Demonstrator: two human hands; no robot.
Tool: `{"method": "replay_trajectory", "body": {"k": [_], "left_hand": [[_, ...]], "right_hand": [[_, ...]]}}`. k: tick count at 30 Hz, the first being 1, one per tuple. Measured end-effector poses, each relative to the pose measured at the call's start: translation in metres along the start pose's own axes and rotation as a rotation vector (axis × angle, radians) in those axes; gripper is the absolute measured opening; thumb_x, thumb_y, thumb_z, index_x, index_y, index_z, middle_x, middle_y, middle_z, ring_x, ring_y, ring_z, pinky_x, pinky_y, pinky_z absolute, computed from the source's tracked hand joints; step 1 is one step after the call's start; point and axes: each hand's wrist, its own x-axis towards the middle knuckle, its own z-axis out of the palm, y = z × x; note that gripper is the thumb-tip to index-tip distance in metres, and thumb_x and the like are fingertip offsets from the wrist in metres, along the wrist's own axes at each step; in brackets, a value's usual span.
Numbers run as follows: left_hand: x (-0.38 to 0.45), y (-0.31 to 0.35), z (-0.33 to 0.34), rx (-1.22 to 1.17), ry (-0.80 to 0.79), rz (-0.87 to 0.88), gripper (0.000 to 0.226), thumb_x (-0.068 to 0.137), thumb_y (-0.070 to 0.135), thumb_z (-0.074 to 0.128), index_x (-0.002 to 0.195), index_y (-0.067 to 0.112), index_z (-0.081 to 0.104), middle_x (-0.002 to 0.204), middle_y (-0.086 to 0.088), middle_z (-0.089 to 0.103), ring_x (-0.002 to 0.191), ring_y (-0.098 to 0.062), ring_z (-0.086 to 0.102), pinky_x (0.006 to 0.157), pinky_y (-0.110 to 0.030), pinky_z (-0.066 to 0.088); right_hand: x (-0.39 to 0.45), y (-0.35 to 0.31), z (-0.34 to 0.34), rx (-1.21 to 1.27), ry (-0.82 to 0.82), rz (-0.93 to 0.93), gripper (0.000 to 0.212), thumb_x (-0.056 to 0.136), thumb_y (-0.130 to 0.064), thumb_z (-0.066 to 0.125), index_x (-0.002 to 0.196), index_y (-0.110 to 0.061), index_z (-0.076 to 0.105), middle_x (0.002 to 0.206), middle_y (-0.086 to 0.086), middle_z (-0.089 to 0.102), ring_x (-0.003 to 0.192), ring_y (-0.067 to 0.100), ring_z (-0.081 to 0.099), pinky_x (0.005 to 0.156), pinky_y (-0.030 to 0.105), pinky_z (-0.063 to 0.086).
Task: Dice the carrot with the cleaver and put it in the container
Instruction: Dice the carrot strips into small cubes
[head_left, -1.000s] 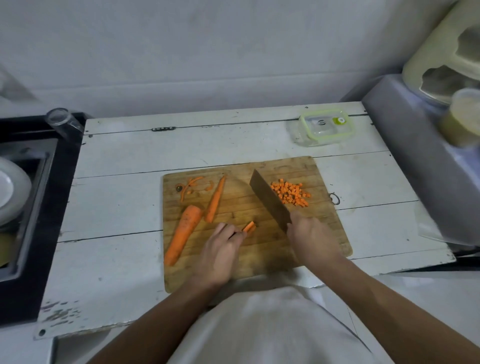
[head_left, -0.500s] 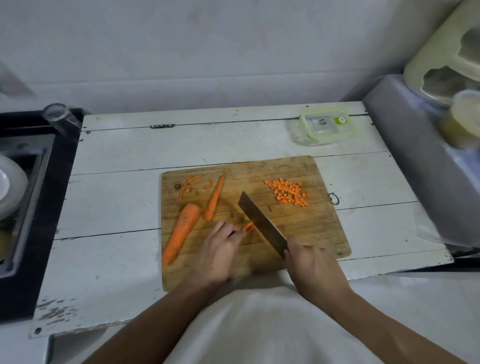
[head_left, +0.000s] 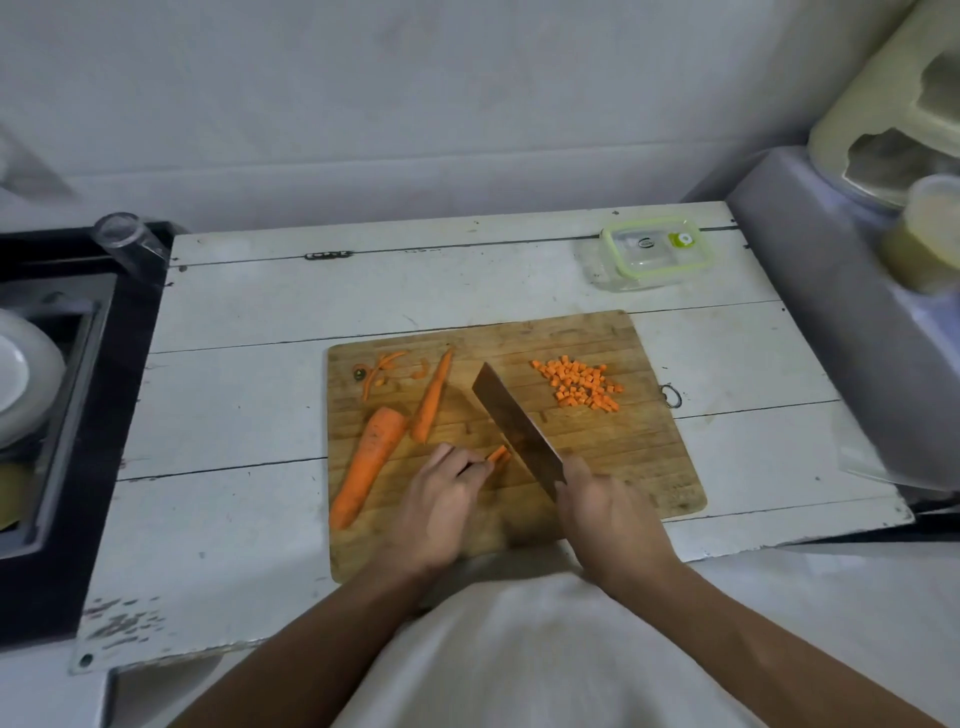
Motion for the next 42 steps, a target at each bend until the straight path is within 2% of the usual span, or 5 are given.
{"method": "replay_trajectory", "body": {"k": [6, 15, 28, 34, 42], "left_hand": [[-0.001, 0.0, 0.0, -0.017, 0.028, 0.012, 0.035, 0.084, -0.005, 0.071, 0.117, 0.008, 0.074, 0.109, -0.003, 0.068, 0.102, -0.019, 0.056, 0.079, -0.031, 0.055], [-0.003, -0.001, 0.002, 0.01, 0.024, 0.024, 0.036, 0.084, -0.001, 0.072, 0.119, 0.008, 0.073, 0.111, -0.003, 0.066, 0.105, -0.021, 0.056, 0.084, -0.033, 0.055], [-0.009, -0.001, 0.0, -0.034, 0.05, 0.018, 0.037, 0.1, 0.015, 0.044, 0.123, 0.005, 0.071, 0.116, -0.003, 0.064, 0.108, -0.018, 0.055, 0.088, -0.034, 0.054], [-0.01, 0.006, -0.01, -0.024, 0.009, 0.021, 0.04, 0.101, 0.017, 0.043, 0.129, 0.007, 0.069, 0.122, -0.003, 0.064, 0.115, -0.018, 0.054, 0.097, -0.032, 0.052], [-0.004, 0.021, -0.025, -0.328, -0.037, -0.575, 0.012, 0.103, 0.031, 0.057, 0.096, 0.026, 0.065, 0.083, 0.012, 0.065, 0.073, -0.006, 0.063, 0.065, -0.027, 0.054]], "right_hand": [[-0.024, 0.014, 0.001, -0.075, 0.007, -0.063, 0.015, 0.088, -0.014, 0.066, 0.09, -0.018, 0.051, 0.063, 0.002, 0.062, 0.048, 0.027, 0.058, 0.047, 0.029, 0.033], [0.009, -0.007, 0.0, -0.004, -0.05, -0.003, 0.007, 0.1, -0.02, 0.049, 0.105, -0.023, 0.045, 0.078, 0.001, 0.061, 0.067, 0.025, 0.059, 0.061, 0.038, 0.054], [-0.016, -0.001, 0.007, -0.16, -0.081, -0.074, 0.025, 0.086, -0.014, 0.067, 0.098, -0.021, 0.046, 0.069, 0.002, 0.064, 0.057, 0.026, 0.063, 0.048, 0.031, 0.037], [-0.009, -0.003, -0.005, -0.028, -0.009, -0.042, 0.008, 0.101, -0.028, 0.05, 0.105, -0.021, 0.051, 0.078, -0.001, 0.064, 0.068, 0.024, 0.066, 0.058, 0.034, 0.051], [-0.025, 0.009, -0.021, -0.017, -0.043, -0.047, 0.011, 0.104, -0.032, 0.042, 0.104, -0.022, 0.048, 0.084, 0.0, 0.065, 0.065, 0.023, 0.055, 0.054, 0.028, 0.033]]}}
